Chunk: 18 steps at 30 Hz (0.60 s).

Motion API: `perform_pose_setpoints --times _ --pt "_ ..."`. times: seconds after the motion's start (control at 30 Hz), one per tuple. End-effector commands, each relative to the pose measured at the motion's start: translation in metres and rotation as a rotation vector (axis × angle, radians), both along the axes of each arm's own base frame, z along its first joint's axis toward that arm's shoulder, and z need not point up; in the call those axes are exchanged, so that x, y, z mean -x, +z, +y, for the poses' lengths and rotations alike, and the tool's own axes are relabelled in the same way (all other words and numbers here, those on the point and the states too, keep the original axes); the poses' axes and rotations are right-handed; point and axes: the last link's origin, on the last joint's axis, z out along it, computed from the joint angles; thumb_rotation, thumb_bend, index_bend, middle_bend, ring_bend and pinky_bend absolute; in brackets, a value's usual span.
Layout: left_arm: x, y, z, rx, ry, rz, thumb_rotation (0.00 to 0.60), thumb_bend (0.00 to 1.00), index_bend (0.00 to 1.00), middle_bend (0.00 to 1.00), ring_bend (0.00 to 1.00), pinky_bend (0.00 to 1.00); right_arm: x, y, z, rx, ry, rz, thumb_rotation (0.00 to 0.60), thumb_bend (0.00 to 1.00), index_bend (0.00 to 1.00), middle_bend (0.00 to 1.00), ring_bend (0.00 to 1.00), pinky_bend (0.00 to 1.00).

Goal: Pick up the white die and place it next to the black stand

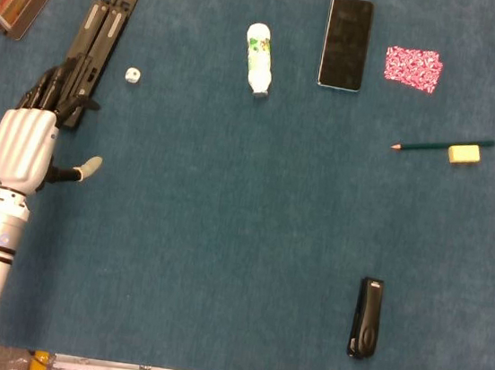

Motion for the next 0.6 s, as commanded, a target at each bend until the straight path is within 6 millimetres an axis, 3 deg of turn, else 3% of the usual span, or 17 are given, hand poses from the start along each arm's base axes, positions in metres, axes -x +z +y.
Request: perform_pose_setpoints --times 0.03,0.3,0.6 --pt "0.001 0.000 0.000 0.002 -0.008 -0.001 0.600 0.17 0.33 0.05 0.00 0.17 0.000 0.001 0.000 0.003 0.001 -0.001 0.600 0.03 0.54 0.41 0.36 0.44" --pt "0.026 0.015 0.002 -0.024 -0.022 0.110 0.600 0.17 0.36 0.10 0.01 0.17 -0.009 0.006 0.002 0.013 0.018 -0.001 0.600 0.03 0.54 0.41 0.36 0.44" --pt "0.068 0.053 -0.009 -0.097 -0.022 0.267 0.600 0.17 0.37 0.18 0.11 0.29 -0.028 0.007 0.011 -0.045 0.052 0.058 0.600 0.03 0.54 0.41 0.36 0.44"
